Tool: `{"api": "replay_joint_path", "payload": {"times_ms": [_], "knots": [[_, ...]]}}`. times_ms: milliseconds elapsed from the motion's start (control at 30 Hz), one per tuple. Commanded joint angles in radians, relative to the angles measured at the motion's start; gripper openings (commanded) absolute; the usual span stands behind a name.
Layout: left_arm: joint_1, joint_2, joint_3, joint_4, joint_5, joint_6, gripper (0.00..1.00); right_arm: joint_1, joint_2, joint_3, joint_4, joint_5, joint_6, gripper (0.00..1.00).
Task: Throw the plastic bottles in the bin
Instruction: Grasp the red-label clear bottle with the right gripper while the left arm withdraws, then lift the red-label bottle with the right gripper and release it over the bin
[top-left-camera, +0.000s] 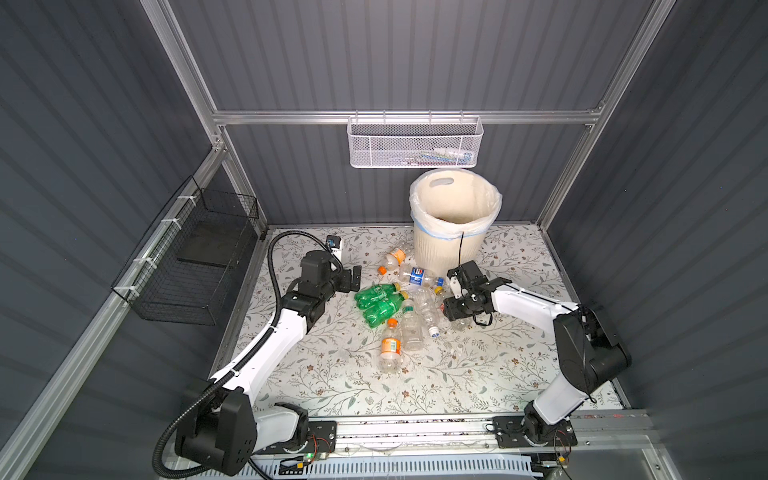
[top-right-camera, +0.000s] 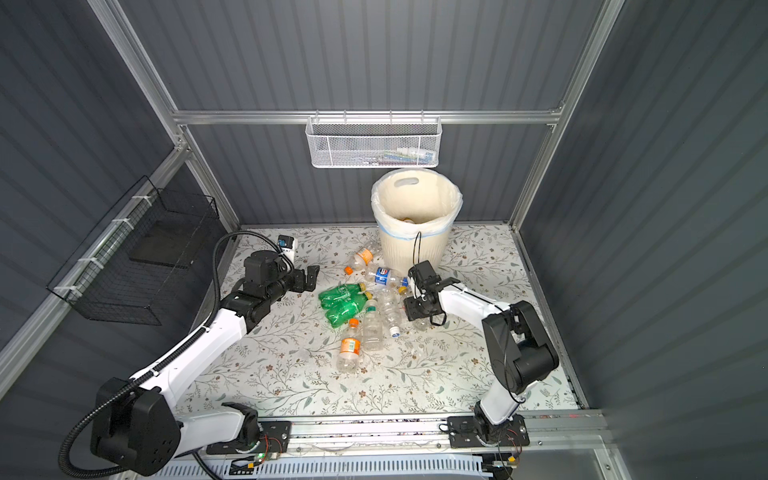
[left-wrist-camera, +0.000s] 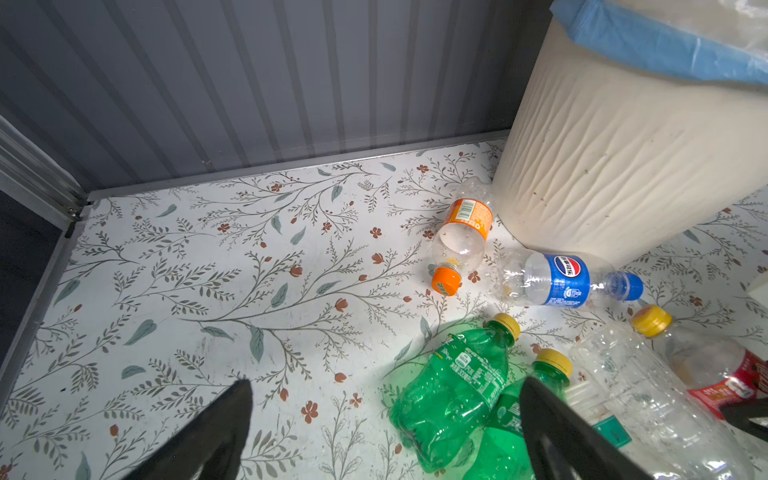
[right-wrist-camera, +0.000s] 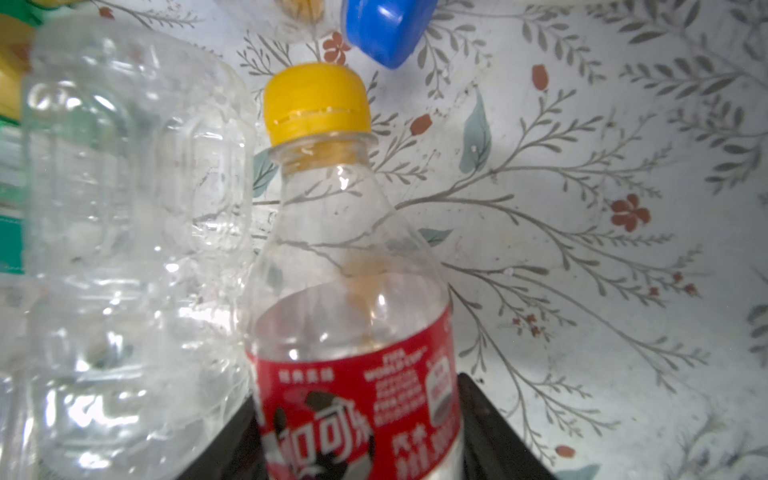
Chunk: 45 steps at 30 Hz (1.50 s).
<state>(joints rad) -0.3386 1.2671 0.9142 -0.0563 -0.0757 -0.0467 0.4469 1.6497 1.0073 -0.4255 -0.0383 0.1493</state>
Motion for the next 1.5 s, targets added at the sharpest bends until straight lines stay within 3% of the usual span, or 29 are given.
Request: {"api": "replay_joint_path", "payload": {"times_ms": [0,267,600,933,1233,1467], "knots": [[0.004,0.016,0.004,0.027,0.031,-0.023,1.00,0.005,-0.051,-0.025,-0.022,0.015,0.005,0.56],[0.004,0.010,-0.018,0.039,0.001,-0.015,1.00,0.004,-0.139,-0.088,0.000,0.044,0.030,0.56],[0.004,-0.013,-0.043,0.023,0.012,-0.025,1.00,-0.051,-0.358,-0.184,0.116,0.066,0.121,0.55],[0.004,-0.014,-0.070,0.039,0.006,-0.035,1.00,-0.223,-0.772,-0.375,0.343,0.089,0.275,0.53],[0.003,-0.029,-0.103,0.095,0.089,-0.022,1.00,-0.257,-1.032,-0.359,0.541,0.159,0.214,0.54],[0.001,-0.088,-0.138,0.072,0.145,0.007,1.00,-0.257,-1.078,-0.265,0.670,0.157,0.075,0.56]]}}
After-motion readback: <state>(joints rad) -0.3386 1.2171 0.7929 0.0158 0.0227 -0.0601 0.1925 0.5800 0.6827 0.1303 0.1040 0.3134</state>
